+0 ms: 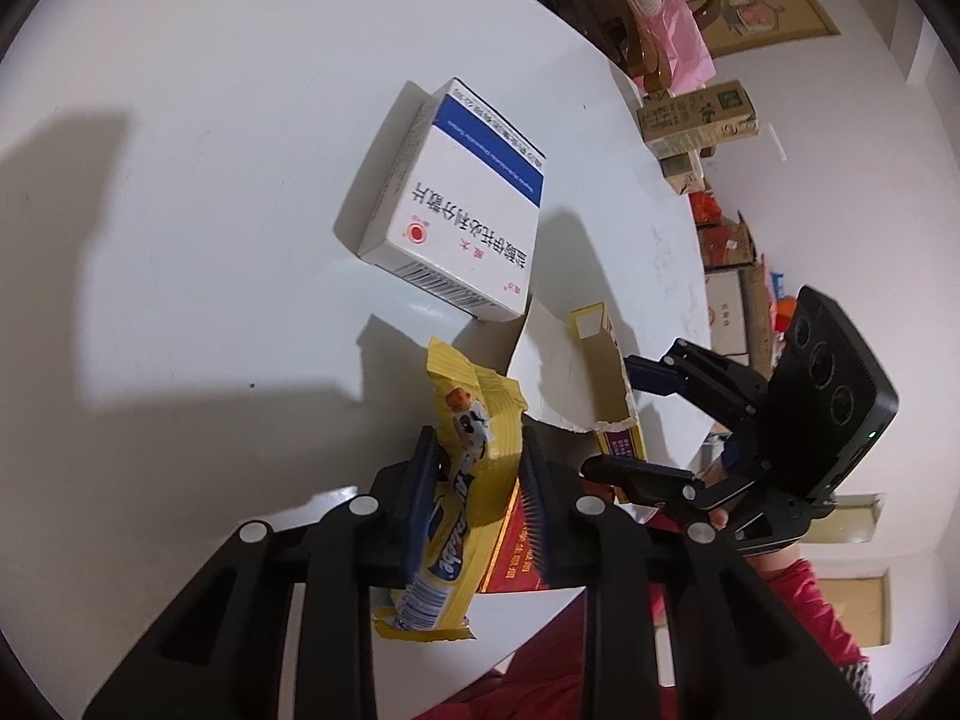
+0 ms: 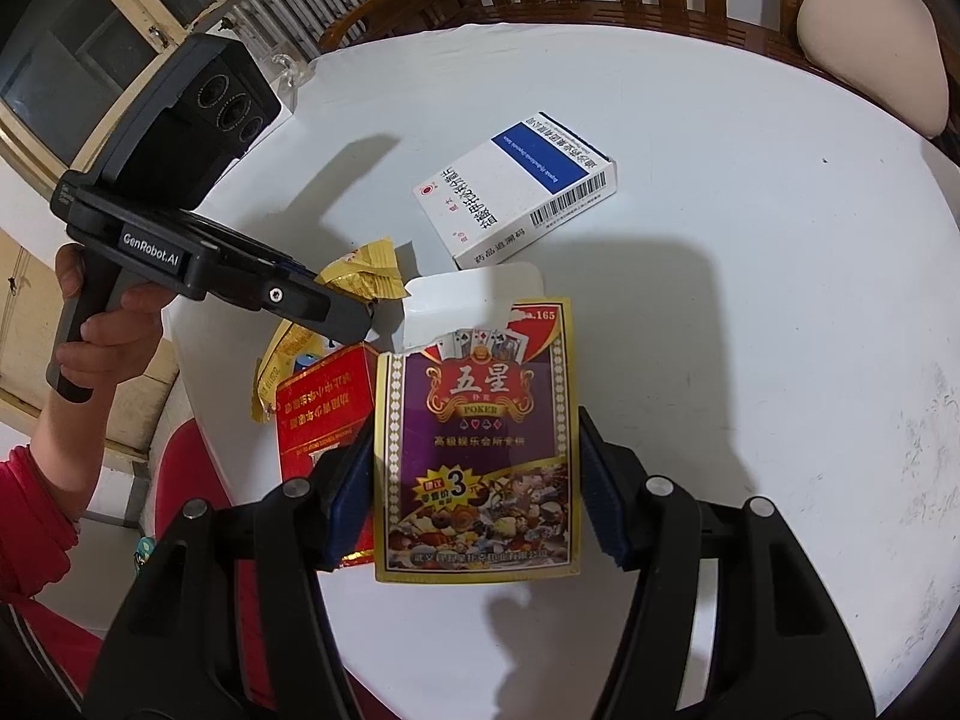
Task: Collect trash
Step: 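Grasp the yellow snack wrapper with the left tool while the right tool grasps the playing-card box, then carry the snack wrapper and playing-card box down toward the plastic bag with both tools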
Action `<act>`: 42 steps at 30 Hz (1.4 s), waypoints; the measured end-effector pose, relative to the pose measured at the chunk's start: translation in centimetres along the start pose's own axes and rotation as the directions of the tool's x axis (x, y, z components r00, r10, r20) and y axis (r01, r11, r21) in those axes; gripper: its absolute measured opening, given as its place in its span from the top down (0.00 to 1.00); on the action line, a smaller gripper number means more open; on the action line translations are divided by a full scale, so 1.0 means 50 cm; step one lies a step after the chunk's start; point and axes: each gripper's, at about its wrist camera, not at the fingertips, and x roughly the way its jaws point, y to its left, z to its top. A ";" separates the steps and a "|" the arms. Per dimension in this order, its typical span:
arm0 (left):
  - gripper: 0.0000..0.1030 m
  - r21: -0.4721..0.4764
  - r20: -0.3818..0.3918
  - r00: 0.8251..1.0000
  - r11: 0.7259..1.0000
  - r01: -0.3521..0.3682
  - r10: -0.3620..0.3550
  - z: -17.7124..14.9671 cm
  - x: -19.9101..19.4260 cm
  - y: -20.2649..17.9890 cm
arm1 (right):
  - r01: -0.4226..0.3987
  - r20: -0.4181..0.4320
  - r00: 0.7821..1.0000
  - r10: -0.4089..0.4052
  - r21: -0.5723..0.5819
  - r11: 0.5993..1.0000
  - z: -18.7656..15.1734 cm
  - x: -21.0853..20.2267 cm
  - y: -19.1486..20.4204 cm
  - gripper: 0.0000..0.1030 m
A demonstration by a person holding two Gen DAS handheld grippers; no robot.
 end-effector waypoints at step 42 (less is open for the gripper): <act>0.89 -0.030 0.290 0.902 0.945 -0.327 0.321 -0.096 -0.130 -0.127 | 0.242 0.254 0.939 -0.231 -0.013 0.970 -0.020 -0.213 0.112 0.43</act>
